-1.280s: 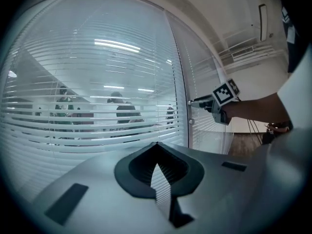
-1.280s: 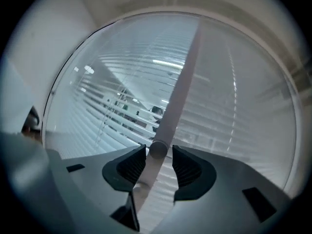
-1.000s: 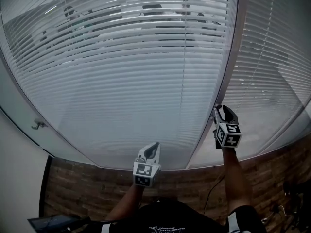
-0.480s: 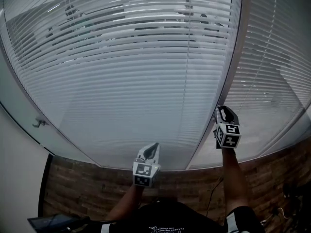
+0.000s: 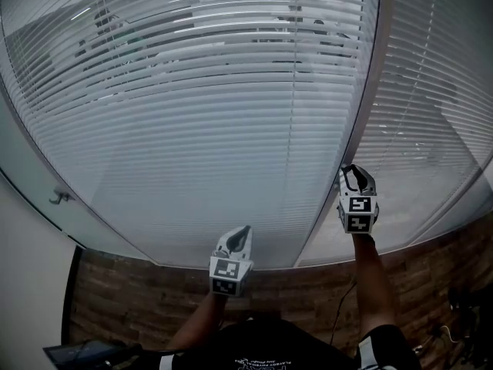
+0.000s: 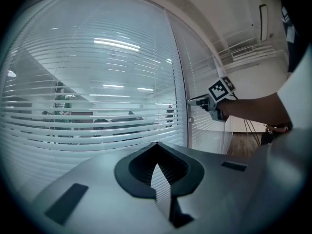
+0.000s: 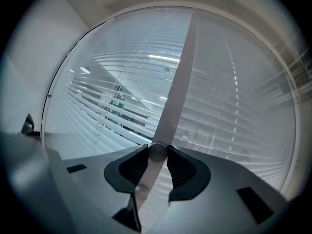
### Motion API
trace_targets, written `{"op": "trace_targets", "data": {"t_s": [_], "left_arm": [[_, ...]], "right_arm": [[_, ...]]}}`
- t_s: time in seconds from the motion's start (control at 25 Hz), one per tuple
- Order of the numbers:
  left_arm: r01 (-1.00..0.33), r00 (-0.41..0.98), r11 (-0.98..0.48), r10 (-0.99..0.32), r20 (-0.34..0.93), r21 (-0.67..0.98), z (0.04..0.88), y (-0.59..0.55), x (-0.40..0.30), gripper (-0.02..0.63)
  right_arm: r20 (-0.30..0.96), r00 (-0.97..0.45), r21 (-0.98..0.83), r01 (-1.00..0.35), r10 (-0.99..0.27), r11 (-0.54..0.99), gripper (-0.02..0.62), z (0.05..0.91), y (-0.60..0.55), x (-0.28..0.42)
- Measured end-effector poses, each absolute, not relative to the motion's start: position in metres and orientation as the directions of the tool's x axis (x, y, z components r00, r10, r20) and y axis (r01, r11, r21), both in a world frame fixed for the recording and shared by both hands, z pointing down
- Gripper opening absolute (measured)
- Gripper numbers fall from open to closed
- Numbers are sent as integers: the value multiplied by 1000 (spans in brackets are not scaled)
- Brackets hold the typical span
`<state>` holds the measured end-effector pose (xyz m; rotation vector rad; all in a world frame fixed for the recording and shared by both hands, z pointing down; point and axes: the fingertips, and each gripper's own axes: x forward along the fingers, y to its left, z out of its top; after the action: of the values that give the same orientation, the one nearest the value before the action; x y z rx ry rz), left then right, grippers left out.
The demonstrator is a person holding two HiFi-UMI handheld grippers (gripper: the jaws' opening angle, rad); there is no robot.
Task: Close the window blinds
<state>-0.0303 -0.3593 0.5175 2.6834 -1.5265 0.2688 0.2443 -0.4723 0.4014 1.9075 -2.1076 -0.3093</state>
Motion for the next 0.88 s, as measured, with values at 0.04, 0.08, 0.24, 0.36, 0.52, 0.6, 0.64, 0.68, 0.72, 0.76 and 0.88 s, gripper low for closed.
{"op": "trace_targets", "data": {"t_s": [0.04, 0.08, 0.24, 0.36, 0.52, 0.6, 0.64, 0.68, 0.72, 0.76, 0.88], "left_arm": [[-856, 500, -514, -849, 173, -47, 518, -359, -30, -5], [-857, 499, -513, -849, 175, -47, 518, -359, -30, -5], [-856, 500, -516, -845, 191, -44, 516, -358, -29, -5], [-854, 505, -519, -846, 173, -44, 517, -359, -29, -5], [-851, 507, -523, -842, 186, -49, 521, -359, -29, -5], [-851, 509, -523, -842, 178, -46, 519, -359, -29, -5], [-851, 509, -523, -843, 175, -44, 519, -359, -28, -5], [-851, 509, -523, -843, 175, -45, 520, -360, -28, -5], [-850, 510, -525, -842, 176, -47, 521, -360, -28, -5], [-849, 511, -526, -841, 176, -48, 521, -361, -28, -5], [-848, 514, -528, -840, 174, -41, 520, -360, -26, -5]], "right_arm": [[66, -82, 381, -919, -994, 101, 126, 401, -472, 242], [68, -75, 435, -895, -995, 97, 126, 402, -472, 242], [80, -44, 652, -754, -996, 86, 126, 400, -471, 237], [98, -20, 786, -612, -995, 90, 126, 399, -468, 232], [102, -23, 914, -393, -995, 102, 126, 412, -473, 236], [105, -22, 948, -298, -994, 107, 126, 414, -474, 235], [105, -18, 962, -250, -994, 106, 126, 415, -474, 235], [104, -13, 975, -198, -994, 105, 126, 416, -474, 235], [102, -7, 985, -142, -995, 102, 126, 417, -475, 235], [101, -2, 991, -87, -995, 101, 126, 418, -476, 236], [107, 1, 994, 31, -994, 107, 126, 420, -475, 235]]}}
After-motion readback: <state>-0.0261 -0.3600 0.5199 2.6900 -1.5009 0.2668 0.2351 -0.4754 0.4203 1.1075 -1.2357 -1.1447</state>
